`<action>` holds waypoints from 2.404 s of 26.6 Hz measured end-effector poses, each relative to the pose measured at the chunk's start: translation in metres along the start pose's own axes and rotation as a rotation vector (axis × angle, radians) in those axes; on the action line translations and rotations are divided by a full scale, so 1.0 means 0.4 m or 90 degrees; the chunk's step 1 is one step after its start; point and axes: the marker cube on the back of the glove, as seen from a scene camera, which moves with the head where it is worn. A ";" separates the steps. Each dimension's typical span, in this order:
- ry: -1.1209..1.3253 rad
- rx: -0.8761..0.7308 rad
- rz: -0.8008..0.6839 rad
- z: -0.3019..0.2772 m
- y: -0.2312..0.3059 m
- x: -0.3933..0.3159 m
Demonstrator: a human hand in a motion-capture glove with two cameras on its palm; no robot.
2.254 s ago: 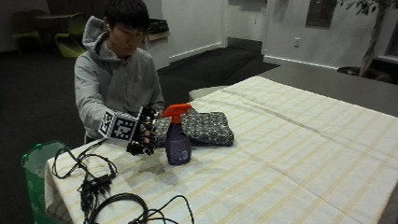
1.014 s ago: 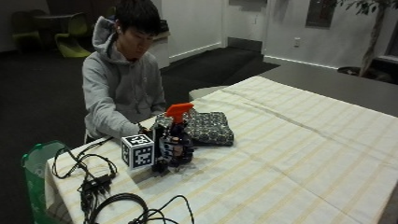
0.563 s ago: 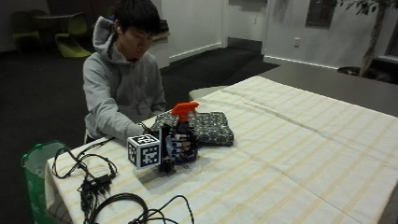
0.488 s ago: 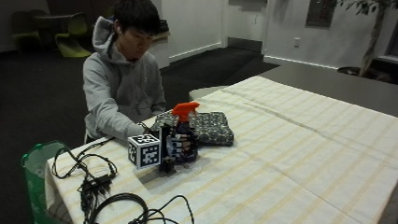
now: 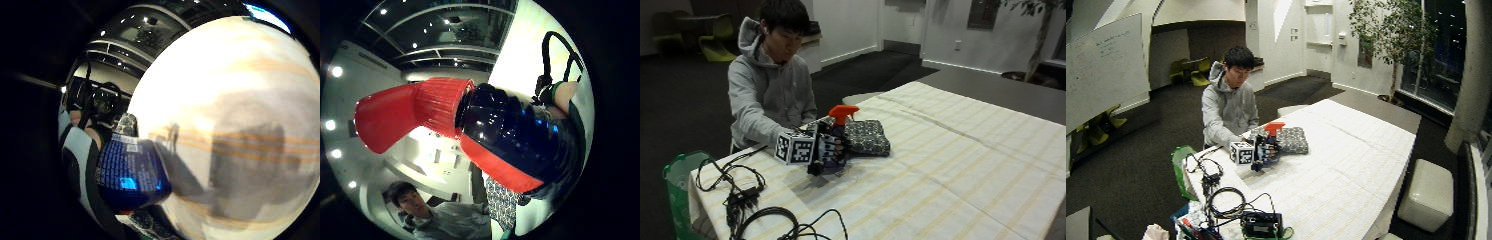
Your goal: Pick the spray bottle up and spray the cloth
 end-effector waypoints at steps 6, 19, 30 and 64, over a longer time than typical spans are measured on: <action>0.127 -0.107 -0.037 -0.065 0.010 -0.112; 0.608 -0.372 -0.076 -0.112 0.076 -0.380; 0.707 -0.439 -0.058 -0.022 0.147 -0.308; 0.048 -0.263 -0.197 0.195 0.151 -0.576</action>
